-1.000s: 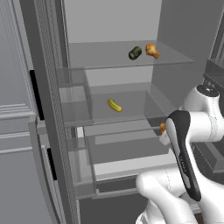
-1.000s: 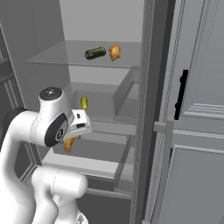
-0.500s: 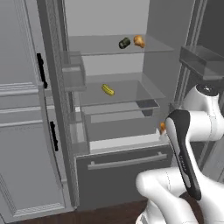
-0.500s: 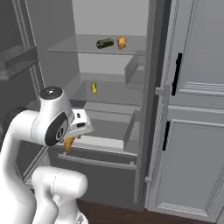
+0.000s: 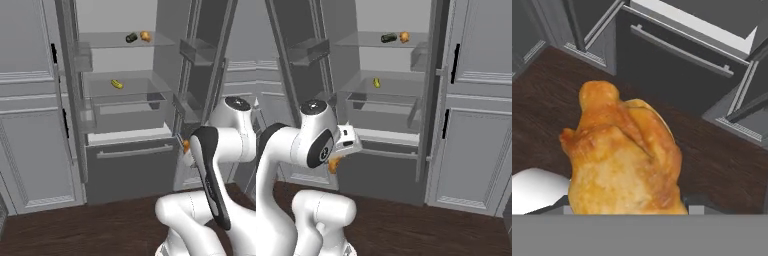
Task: Place one cucumber and one chicken drumstick in each tupperware on the nearby counter, to pack two identical lunches.
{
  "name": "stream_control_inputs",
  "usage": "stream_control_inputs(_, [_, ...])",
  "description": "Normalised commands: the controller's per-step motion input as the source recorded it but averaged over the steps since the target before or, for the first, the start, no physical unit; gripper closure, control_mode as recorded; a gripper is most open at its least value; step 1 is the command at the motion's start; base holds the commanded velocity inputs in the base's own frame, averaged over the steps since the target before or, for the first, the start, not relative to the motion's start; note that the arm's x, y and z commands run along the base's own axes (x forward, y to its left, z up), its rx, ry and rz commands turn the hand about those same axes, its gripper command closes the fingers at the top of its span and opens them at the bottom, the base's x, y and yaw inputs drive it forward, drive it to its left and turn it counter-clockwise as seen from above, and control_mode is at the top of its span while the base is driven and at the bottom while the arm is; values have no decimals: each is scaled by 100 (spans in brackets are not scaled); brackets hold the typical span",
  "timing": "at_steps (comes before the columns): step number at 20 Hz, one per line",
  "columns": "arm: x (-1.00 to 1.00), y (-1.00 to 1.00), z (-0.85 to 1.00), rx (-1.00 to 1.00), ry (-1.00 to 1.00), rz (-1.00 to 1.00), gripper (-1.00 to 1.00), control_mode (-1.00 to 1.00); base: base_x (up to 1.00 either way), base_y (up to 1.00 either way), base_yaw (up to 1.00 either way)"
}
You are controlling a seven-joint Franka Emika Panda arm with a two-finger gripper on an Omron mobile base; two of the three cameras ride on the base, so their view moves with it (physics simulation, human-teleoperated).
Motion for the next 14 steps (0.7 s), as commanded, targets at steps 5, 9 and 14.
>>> stream_control_inputs(5, [0, 0, 0, 0, 0, 0, 100, 100, -2, -10, -75])
stream_control_inputs(9, [0, 0, 0, 0, 0, 0, 100, 100, 0, -17, -91])
stream_control_inputs(14, [0, 0, 0, 0, 0, 0, 100, 100, 10, -42, -82])
